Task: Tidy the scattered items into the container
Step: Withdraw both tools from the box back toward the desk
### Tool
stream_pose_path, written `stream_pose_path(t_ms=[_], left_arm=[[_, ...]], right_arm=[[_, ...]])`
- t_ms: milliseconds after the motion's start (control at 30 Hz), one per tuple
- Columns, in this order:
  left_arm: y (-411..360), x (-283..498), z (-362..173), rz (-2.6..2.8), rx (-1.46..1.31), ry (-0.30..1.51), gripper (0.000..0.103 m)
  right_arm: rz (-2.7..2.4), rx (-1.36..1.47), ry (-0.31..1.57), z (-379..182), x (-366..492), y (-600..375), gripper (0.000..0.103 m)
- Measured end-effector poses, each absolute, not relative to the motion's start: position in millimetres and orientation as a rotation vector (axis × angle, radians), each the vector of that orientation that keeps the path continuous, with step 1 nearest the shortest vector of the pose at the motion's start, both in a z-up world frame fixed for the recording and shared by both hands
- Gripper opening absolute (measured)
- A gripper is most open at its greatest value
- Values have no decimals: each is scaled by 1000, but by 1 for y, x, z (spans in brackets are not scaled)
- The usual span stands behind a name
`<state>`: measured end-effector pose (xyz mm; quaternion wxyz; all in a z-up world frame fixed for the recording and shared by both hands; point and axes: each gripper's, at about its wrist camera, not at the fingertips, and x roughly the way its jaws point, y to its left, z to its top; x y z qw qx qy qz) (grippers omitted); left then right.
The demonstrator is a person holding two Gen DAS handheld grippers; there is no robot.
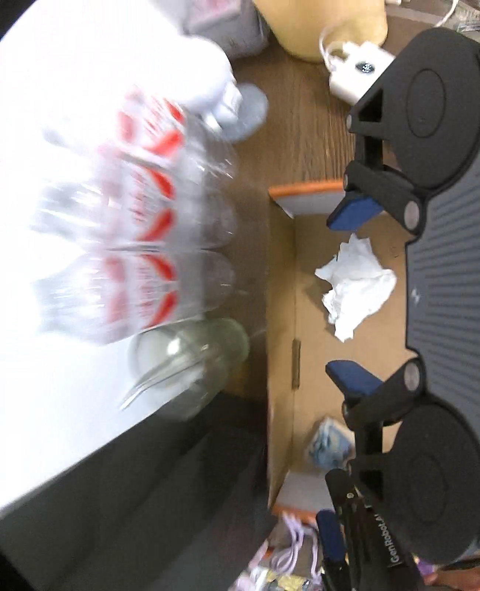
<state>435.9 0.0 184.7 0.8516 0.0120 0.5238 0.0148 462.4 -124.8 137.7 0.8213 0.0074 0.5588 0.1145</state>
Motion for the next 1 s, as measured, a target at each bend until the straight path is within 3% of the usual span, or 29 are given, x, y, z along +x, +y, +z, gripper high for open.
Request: stream_pose_path(t_ms=[67, 200, 333, 467, 733, 1000], left_arm=[[1, 418, 210, 50, 22, 1058, 76], [4, 383, 258, 69, -23, 992, 89], [-12, 361, 262, 69, -30, 950, 91], [-22, 333, 256, 70, -20, 802, 99], [-21, 264, 209, 31, -32, 372, 99], [-22, 253, 181, 31, 9, 342, 99]], right_arm=[[249, 4, 1146, 169, 445, -128, 81], [243, 1, 1074, 217, 411, -139, 88], [234, 1, 1026, 235, 384, -142, 91], [245, -37, 895, 230, 357, -142, 92], [267, -27, 494, 184, 293, -162, 95], [251, 38, 427, 157, 283, -162, 95]])
